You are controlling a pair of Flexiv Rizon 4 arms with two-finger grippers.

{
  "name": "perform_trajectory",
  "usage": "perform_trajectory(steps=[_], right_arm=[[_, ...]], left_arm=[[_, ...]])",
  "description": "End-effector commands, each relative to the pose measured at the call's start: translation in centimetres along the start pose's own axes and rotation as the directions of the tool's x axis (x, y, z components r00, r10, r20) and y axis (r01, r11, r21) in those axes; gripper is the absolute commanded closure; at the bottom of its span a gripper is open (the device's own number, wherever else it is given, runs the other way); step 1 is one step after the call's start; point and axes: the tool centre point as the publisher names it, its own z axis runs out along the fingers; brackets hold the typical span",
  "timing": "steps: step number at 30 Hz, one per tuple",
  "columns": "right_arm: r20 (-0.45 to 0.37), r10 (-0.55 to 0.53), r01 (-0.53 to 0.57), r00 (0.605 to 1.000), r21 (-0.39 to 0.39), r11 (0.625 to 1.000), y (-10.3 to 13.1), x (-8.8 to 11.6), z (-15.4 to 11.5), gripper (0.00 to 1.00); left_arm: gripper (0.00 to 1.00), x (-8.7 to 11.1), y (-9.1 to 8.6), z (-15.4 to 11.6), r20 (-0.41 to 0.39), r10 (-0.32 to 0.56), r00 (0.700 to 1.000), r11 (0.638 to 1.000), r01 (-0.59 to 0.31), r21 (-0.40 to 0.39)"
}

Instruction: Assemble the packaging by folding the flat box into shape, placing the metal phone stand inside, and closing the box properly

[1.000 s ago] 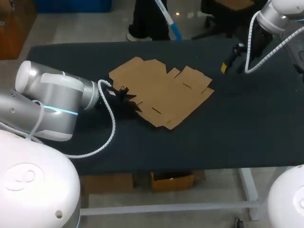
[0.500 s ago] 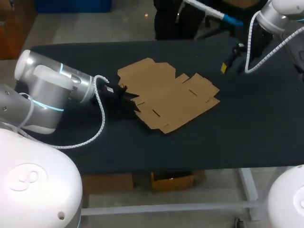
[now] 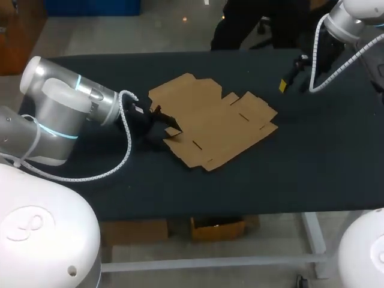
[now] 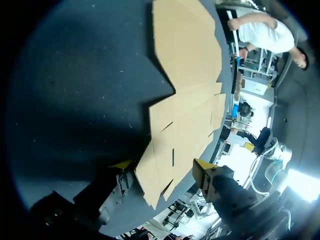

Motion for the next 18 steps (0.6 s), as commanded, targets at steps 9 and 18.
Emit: perform_trajectory(steps=[9,18], right_arm=[[0.0,0.0,0.0,1.0,0.0,1.0,0.0,0.0,0.0,0.0],[0.0,0.0,0.0,1.0,0.0,1.0,0.0,0.0,0.0,0.0]], left_arm=[[0.14,-0.3,2.5,-1.6,-0.053,-0.038,0.998,0.984,0.047,0.171],[0.25,-0.3,3.6,-1.8,-0.054,-0.038,0.998,0.974,0.049,0.222]])
